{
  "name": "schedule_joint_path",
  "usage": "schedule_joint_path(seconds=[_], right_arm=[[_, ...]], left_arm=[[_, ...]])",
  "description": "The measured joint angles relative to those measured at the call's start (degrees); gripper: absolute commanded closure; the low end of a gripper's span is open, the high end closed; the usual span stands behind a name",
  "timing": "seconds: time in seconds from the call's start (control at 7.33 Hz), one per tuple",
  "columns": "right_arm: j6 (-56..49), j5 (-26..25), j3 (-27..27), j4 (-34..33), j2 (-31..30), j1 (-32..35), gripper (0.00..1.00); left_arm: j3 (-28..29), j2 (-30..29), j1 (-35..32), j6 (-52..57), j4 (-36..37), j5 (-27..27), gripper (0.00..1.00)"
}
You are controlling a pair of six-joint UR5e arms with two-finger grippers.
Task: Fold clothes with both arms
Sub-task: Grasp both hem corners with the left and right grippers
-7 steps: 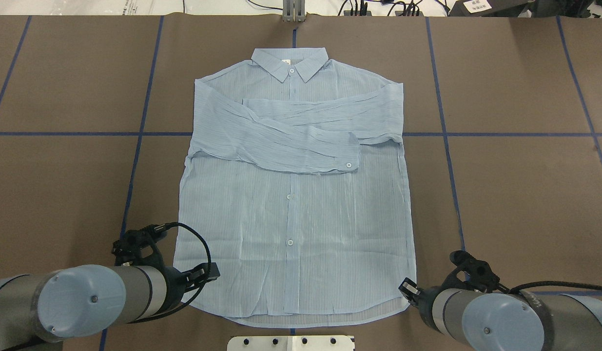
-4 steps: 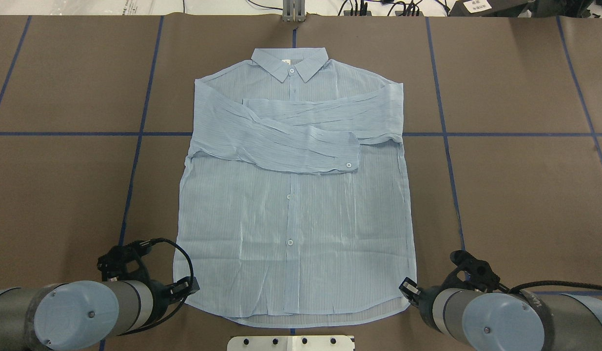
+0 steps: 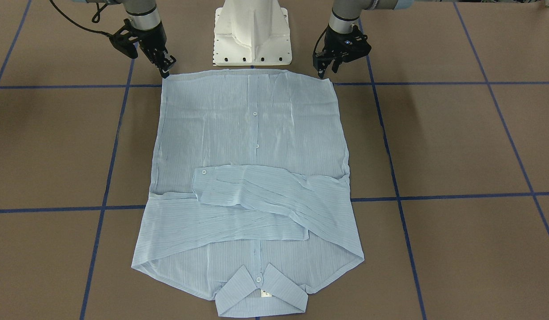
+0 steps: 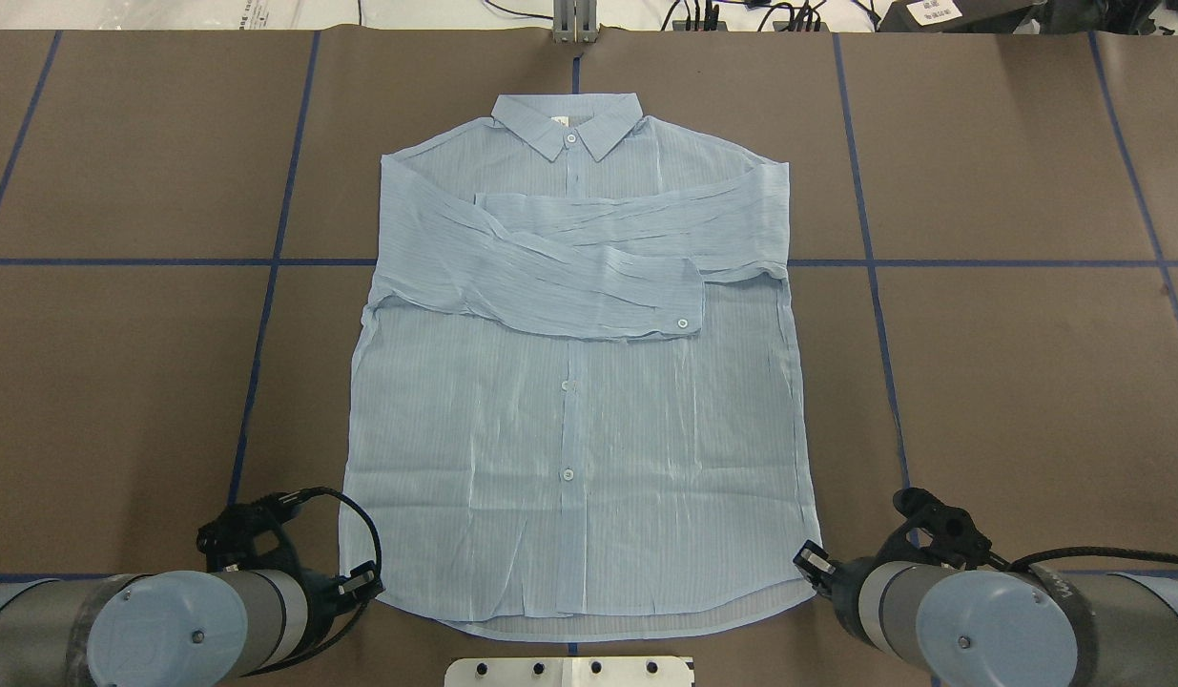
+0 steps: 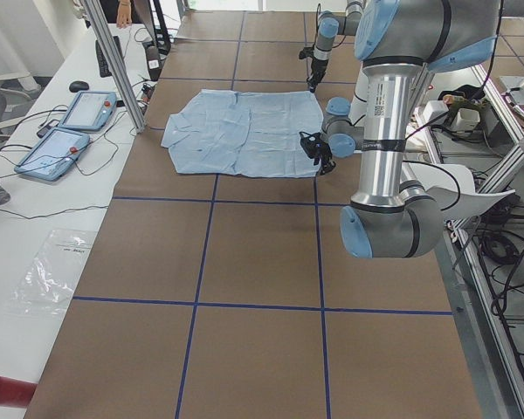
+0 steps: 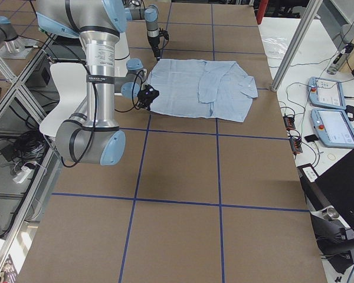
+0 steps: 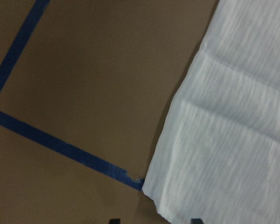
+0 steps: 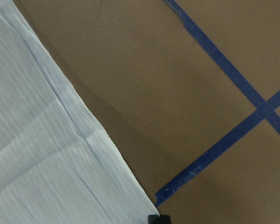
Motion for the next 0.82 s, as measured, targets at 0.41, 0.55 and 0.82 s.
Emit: schedule_joint_path(seconds=[0.41, 0.55, 0.82], right_arm=[[-0.01, 0.03, 1.07, -0.01, -1.58, 0.12, 1.00], [0.01, 0.03, 1.21, -0.01, -2.01, 0.10, 1.00], [0.01, -0.03, 1.29, -0.03, -2.67, -0.03, 1.00]], left_arm=[[0.34, -0.18, 0.12, 0.06, 0.00, 0.00, 0.41], [0.48, -0.20, 0.16, 0.13, 0.02, 0.00, 0.41], [0.74, -0.32, 0.24, 0.21, 0.08, 0.00, 0.43]])
